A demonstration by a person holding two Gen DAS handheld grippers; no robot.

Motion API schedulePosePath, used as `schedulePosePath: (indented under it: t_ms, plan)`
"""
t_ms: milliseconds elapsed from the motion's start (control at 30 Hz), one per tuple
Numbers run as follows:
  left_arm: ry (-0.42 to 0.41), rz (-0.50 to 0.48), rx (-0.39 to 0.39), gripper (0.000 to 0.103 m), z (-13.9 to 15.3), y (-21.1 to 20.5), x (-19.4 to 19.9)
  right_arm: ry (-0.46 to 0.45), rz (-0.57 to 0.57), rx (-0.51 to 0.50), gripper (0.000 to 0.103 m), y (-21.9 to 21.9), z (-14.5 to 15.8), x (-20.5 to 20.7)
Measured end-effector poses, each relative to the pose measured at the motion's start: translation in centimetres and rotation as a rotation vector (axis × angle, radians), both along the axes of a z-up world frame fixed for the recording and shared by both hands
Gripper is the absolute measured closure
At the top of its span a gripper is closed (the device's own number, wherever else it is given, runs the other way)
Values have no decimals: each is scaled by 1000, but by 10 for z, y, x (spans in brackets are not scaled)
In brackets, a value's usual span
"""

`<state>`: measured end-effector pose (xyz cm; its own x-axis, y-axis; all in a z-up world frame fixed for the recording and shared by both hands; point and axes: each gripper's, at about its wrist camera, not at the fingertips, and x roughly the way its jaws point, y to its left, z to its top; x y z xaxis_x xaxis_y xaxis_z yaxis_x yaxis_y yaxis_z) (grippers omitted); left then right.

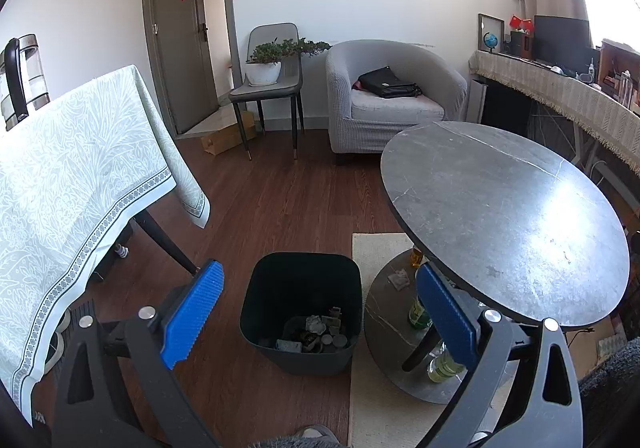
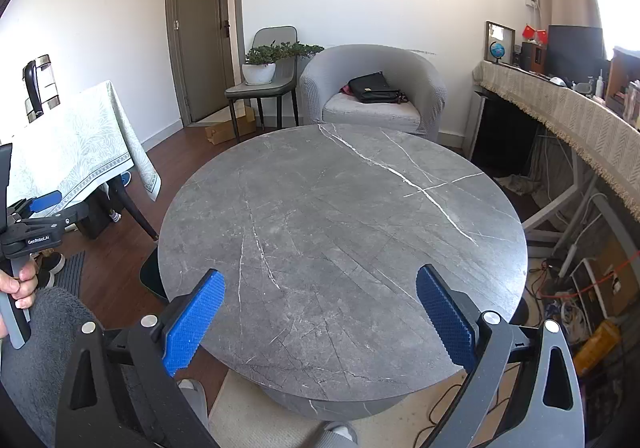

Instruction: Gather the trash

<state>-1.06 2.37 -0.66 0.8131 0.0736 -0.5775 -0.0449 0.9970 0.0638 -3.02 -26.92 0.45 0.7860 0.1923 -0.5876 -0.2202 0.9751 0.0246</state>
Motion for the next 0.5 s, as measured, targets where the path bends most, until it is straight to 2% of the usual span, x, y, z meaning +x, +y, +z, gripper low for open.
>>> schedulePosePath:
  t_ms: [500]
  plan:
    - [0, -2, 0, 4, 0, 0, 0, -1, -1, 0, 6, -1, 0, -1]
